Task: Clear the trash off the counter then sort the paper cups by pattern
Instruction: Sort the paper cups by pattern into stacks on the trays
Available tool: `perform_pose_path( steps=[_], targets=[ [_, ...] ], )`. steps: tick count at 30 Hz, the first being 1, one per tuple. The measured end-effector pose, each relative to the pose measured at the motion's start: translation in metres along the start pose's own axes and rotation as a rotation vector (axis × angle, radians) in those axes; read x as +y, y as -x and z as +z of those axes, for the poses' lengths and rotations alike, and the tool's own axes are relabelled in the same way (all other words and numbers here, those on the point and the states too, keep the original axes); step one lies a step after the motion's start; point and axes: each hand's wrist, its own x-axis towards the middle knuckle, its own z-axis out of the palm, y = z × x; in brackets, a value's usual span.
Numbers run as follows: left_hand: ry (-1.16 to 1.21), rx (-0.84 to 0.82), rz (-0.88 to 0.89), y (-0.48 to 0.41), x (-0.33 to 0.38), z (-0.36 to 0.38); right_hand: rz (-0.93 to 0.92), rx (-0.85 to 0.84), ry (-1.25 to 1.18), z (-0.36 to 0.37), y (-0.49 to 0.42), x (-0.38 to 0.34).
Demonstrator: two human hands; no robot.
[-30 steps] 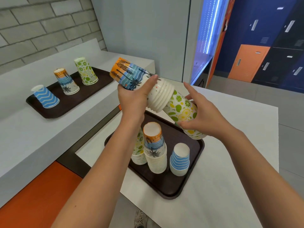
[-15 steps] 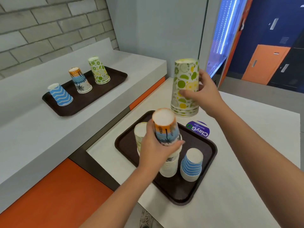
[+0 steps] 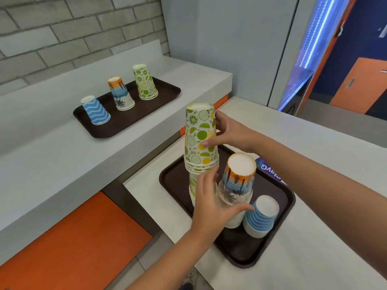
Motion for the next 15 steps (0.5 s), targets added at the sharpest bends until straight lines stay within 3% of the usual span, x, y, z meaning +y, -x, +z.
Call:
perform_pose_path(
  steps=[4,9,15],
  targets=[
    [0.039,0.218,0.085,0.004,-0.008,-0.025,0.038,-0.207,0.043,0.005,-0.005,0.01],
    [0.098,0.473,0.001,-0.019,-0.02,-0.052,0.074,-0.362,0.161,0.007,-0.01,0.025],
    [0.1,0.512,-0.055,-0.037,-0.024,-0.063,0.169,-0.506,0.274,0.01,-0.013,0.05]
  ],
)
